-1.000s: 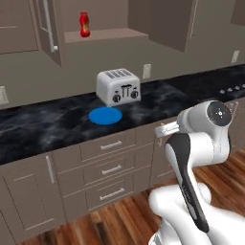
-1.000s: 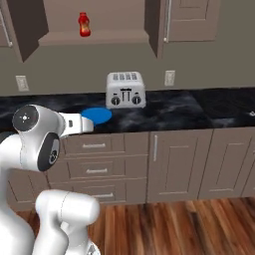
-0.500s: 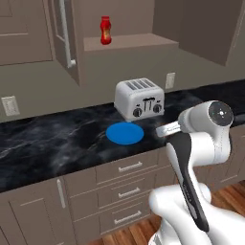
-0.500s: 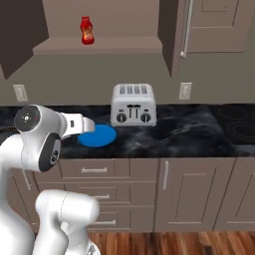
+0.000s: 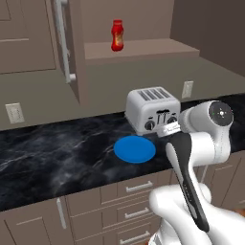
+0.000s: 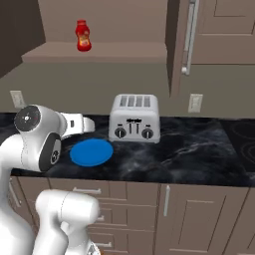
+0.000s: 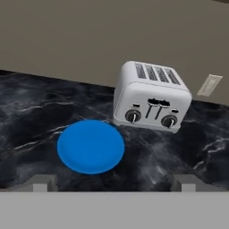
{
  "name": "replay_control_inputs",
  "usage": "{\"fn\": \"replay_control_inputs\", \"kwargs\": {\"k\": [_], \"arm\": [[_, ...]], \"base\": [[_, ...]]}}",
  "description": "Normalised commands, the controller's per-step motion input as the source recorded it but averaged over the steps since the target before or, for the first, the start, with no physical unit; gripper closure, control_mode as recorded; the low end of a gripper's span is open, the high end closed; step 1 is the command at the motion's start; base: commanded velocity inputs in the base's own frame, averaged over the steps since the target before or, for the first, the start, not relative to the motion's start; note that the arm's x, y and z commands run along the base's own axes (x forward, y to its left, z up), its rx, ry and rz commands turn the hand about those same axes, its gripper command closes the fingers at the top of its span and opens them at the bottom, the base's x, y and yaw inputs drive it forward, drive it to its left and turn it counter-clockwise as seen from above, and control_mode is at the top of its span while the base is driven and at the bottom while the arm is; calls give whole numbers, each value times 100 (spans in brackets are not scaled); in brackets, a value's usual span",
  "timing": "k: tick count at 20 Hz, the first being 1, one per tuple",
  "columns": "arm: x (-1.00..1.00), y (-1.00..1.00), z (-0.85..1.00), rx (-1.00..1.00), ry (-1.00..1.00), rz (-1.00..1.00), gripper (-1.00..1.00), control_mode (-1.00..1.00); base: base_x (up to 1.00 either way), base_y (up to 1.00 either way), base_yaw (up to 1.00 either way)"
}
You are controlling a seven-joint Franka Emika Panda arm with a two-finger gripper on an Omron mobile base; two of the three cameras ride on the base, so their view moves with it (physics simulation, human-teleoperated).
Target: Move the hot dog bun to the plate on the dining table and place the condiment next to that plate. Then navigate to the fridge and take the sausage and place it on the plate as well.
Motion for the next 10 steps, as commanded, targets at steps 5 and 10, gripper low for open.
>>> {"fn": "replay_control_inputs", "kwargs": {"k": [5,10], "arm": [[0,0,0,0,0,0,-100,100],[0,0,0,0,0,0,-100,100]], "base": [[55,-31,17],[65,-11,11]]}}
